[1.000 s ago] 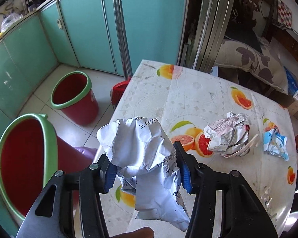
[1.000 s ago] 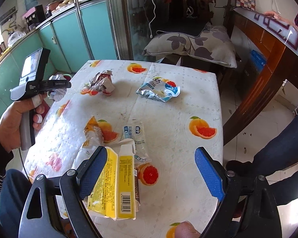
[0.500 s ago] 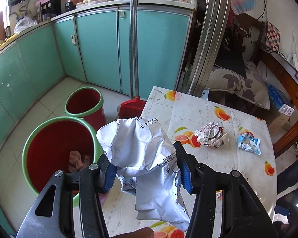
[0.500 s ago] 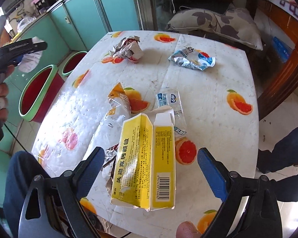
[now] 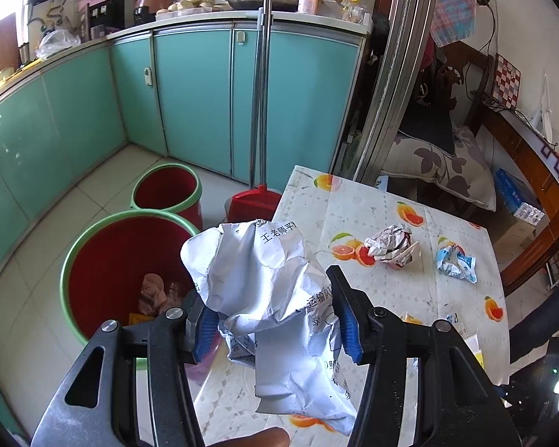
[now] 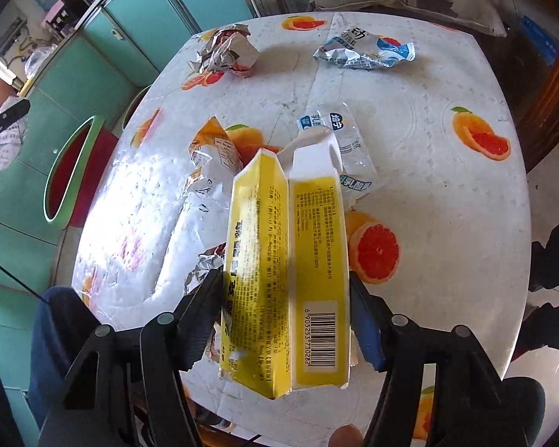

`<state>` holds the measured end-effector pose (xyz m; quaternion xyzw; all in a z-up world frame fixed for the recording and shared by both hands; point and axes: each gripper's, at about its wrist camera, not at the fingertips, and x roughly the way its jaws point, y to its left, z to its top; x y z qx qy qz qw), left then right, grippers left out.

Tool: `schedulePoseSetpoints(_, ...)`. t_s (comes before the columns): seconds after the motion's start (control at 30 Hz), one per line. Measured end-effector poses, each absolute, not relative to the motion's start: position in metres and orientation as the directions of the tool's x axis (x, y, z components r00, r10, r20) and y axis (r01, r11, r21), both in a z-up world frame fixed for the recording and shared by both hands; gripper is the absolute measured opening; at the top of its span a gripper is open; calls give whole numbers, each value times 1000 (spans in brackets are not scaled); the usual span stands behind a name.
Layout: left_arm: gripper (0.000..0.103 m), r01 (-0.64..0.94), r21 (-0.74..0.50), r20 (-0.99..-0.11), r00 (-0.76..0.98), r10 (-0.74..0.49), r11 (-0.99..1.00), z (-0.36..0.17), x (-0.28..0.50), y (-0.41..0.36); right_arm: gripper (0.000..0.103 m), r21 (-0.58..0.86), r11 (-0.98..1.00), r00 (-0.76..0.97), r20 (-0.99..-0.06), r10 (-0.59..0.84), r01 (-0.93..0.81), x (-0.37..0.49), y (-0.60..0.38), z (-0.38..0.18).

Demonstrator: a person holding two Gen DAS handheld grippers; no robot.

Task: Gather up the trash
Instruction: 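Grasp the yellow milk carton with the right tool while the left tool holds the foil, then carry foil and carton to the red bucket and open both tools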

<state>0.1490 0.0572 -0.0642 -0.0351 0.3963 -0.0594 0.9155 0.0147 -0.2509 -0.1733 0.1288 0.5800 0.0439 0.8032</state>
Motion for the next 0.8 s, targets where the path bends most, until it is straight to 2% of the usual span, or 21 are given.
schedulePoseSetpoints(0.13, 52, 77, -114, -717, 684, -136, 991, -63, 144, 63, 55, 275, 959, 342, -910, 235, 71, 12, -255, -157)
schedulePoseSetpoints(0.37, 52, 66, -149, -700, 698, -152, 987, -56, 137, 77, 55, 253, 967, 448, -867, 217, 22, 8, -258, -99)
schedulePoseSetpoints(0.53, 53, 45, -166, -683, 716, -148, 985, -48, 132, 105, 55, 295, 952, 502, -814, 292, -75, 22, -242, -61)
schedulePoseSetpoints(0.8, 53, -36, -195, -685, 720, -110, 980, -46, 136, 187, 55, 338, 890, 496, -741, 452, -306, 84, -147, -29)
